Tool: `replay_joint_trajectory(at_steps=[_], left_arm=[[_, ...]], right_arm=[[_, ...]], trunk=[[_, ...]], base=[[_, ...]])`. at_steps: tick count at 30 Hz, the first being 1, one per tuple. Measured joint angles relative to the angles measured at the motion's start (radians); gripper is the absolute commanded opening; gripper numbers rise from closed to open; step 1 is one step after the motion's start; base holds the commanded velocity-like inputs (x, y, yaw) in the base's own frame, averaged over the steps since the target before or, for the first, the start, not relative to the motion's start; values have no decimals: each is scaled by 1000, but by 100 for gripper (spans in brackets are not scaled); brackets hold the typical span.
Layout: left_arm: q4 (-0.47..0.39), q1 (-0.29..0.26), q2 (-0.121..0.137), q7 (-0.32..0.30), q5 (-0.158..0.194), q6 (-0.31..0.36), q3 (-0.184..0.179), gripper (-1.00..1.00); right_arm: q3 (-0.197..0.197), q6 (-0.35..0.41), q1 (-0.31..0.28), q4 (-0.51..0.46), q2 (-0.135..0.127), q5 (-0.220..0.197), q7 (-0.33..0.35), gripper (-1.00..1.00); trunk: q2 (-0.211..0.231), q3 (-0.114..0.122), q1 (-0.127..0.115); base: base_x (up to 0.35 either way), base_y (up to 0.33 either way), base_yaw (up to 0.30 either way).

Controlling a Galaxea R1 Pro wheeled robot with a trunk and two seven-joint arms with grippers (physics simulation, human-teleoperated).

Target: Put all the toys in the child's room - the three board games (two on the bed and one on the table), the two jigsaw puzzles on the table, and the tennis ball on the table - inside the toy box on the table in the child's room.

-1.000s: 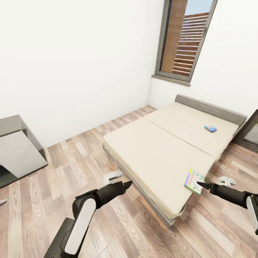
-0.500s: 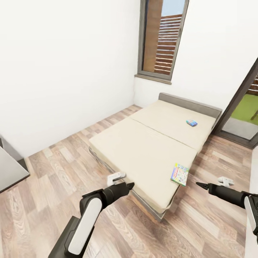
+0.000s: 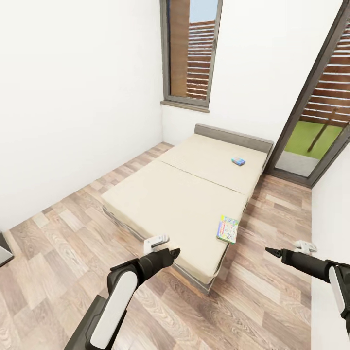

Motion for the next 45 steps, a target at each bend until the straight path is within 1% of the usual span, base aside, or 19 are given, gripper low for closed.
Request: replay_joint_trajectory(at_steps=[19, 22, 25, 26, 29, 32, 34, 35, 36, 37, 39, 40, 43, 45], left_arm=[[0, 4, 6, -14, 2, -9, -2, 100], [0, 4, 6, -12, 1, -10, -3, 100], [0, 1, 5, -10, 1, -10, -1, 100], [0, 1, 5, -10, 1, -10, -1, 100], [0, -2, 4, -7, 1, -10, 0, 100], [0, -3, 4, -7, 2, -9, 0, 100], [0, -5, 3, -6, 2, -9, 0, 100], [0, -5, 3, -6, 2, -9, 0, 100], [0, -5, 3, -5, 2, -9, 0, 100], [0, -5, 3, -5, 2, -9, 0, 100], [0, -6, 2, -4, 2, -9, 0, 100], [0, -6, 2, -4, 2, -9, 0, 100], [0, -7, 2, -3, 1, -10, 1, 100], [0, -7, 2, -3, 1, -10, 1, 100]], right_arm=[[2, 0, 0, 0, 2, 0, -10, 100], [4, 0, 0, 0, 6, 0, -10, 100], [14, 0, 0, 1, 25, 0, -15, 100], [14, 0, 0, 1, 25, 0, -15, 100], [33, 1, -1, 11, 46, 0, -49, 100], [41, 1, -3, 16, 51, 0, -71, 100], [55, 1, -10, 27, 59, -1, -120, 100], [55, 1, -10, 27, 59, -1, -121, 100], [60, 1, -14, 34, 62, -1, -145, 100], [60, 1, -14, 34, 62, -1, -146, 100], [68, 1, -26, 52, 66, -3, -186, 100], [68, 1, -26, 52, 66, -3, -187, 100], [75, 1, -44, 81, 68, -4, -223, 100], [76, 1, -48, 88, 68, -5, -231, 100]], trunk=[[0, 0, 0], [0, 0, 0], [0, 0, 0], [0, 0, 0], [0, 0, 0], [0, 0, 0], [0, 0, 0], [0, 0, 0], [0, 0, 0], [0, 0, 0], [0, 0, 0], [0, 0, 0], [0, 0, 0], [0, 0, 0]], base=[[3, 296, -281], [22, 248, -281], [13, 147, -281], [10, 109, -281], [7, 75, -281], [5, 52, -281], [3, 36, -281], [3, 29, -281], [3, 29, -281], [2, 23, -273], [2, 18, -248], [1, 15, -209], [1, 10, -145], [1, 7, -107]])
